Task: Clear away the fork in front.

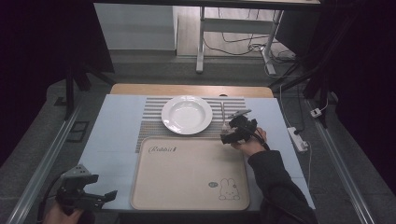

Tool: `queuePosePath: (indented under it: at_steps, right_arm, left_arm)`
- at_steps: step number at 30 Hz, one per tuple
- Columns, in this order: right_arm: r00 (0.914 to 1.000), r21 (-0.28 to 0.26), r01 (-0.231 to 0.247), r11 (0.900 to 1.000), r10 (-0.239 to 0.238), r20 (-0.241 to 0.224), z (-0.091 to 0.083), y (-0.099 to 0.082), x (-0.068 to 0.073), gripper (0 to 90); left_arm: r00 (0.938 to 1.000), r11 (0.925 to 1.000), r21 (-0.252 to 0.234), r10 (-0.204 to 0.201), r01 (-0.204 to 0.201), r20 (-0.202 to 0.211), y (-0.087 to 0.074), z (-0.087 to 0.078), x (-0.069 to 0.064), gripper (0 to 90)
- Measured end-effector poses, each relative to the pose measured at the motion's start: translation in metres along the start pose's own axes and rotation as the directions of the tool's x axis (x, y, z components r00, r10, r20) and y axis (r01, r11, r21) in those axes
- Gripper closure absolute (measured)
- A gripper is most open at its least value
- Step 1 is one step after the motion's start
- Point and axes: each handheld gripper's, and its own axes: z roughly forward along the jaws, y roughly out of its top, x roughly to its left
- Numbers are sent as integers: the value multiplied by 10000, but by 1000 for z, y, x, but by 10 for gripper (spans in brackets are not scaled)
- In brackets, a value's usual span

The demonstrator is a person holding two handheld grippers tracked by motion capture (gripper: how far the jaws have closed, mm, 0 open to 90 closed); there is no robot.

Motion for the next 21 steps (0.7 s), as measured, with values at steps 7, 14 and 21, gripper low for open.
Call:
queuePosePath:
  at_steps: [7, 14, 21]
  right_arm:
    - [9978, 96, 515, 9986, -518, 405, 18, 8, 3, 33]
    - [9952, 293, 900, 9955, -911, 370, 28, 11, 5, 166]
    - [9929, 788, 1177, 9899, -1186, 71, 32, 10, 8, 422]
  left_arm:
    - [10000, 10000, 58, 18, -18, -15, 0, 0, 0, 12]
    - [10000, 9999, 98, 33, -33, -33, 0, 1, 0, 13]
    - [10000, 9999, 132, 66, -65, -18, 0, 1, -1, 15]
